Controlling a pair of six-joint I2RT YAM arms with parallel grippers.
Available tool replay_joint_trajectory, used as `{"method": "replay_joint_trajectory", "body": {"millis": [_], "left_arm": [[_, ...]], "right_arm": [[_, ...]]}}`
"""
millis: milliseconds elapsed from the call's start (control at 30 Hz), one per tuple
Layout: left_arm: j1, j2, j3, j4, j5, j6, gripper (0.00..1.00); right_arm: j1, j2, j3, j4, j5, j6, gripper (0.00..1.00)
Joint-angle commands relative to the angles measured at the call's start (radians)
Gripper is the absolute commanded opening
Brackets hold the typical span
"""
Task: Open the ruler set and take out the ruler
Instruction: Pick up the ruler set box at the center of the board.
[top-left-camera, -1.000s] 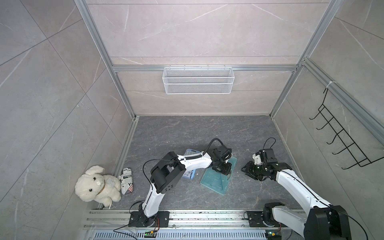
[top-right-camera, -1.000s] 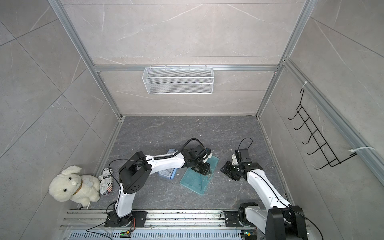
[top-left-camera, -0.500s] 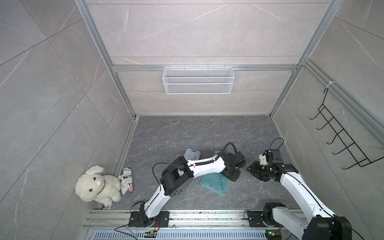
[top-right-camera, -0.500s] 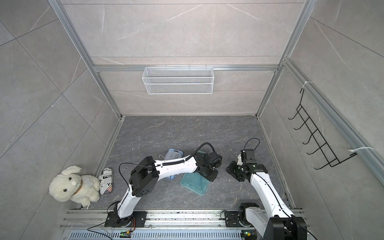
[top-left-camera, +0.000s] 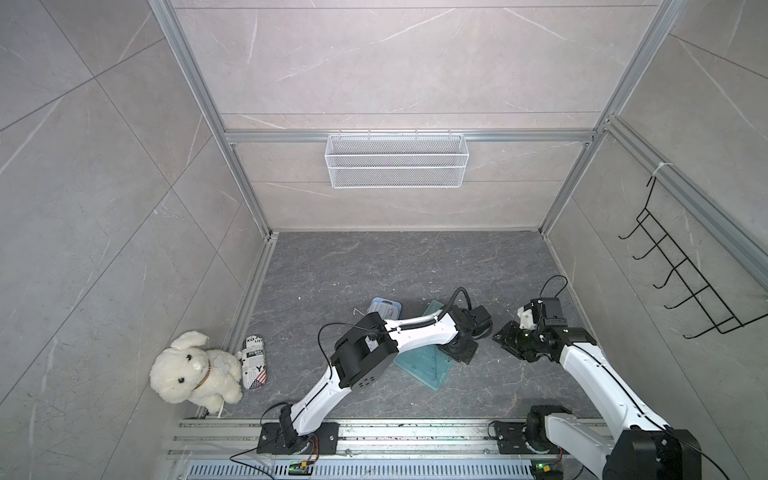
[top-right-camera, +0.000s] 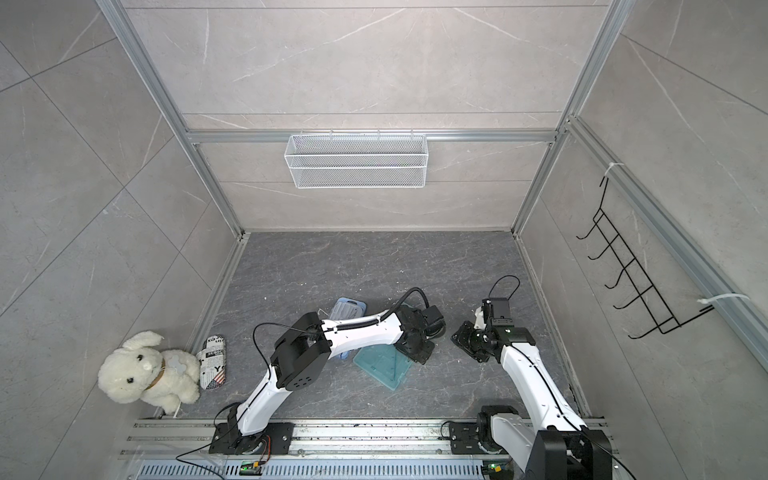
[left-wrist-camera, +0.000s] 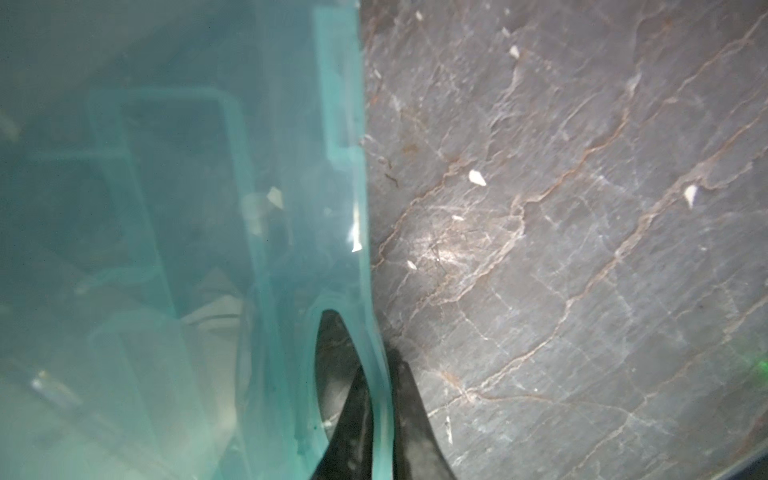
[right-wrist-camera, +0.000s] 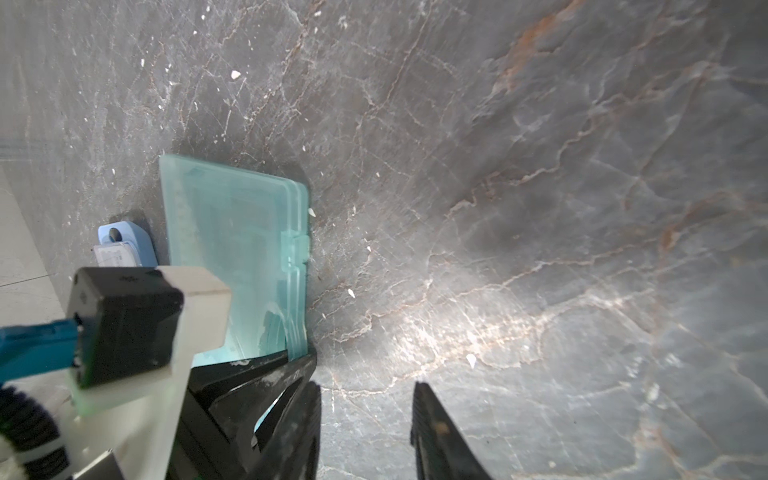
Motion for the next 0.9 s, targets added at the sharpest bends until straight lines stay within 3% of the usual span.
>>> {"method": "replay_joint_trajectory", "body": {"millis": [0, 133, 433, 600, 867], "left_arm": [[-0.007, 0.003, 0.02, -0.036, -0.016, 0.016, 0.0], [-0.002, -0.078, -0.017, 0.017, 0.003, 0.05, 0.0], [0.046, -0.28, -0.168, 0.121, 0.26, 0.221, 0.0], [0.079, -0.342, -0.271, 0.256, 0.325, 0.195, 0.0], [0.092, -0.329, -0.27, 0.294, 0.347, 0.173, 0.0]], "right_arm": [[-0.003, 0.006, -0.03, 0.029, -0.037, -0.016, 0.38], [-0.004, 0.024, -0.017, 0.065, -0.094, -0.027, 0.38], [-0.004, -0.089, 0.003, 0.119, -0.227, 0.001, 0.36], [-0.004, -0.165, -0.003, 0.088, -0.251, 0.005, 0.36], [-0.004, -0.174, -0.042, 0.138, -0.29, 0.044, 0.36]]}}
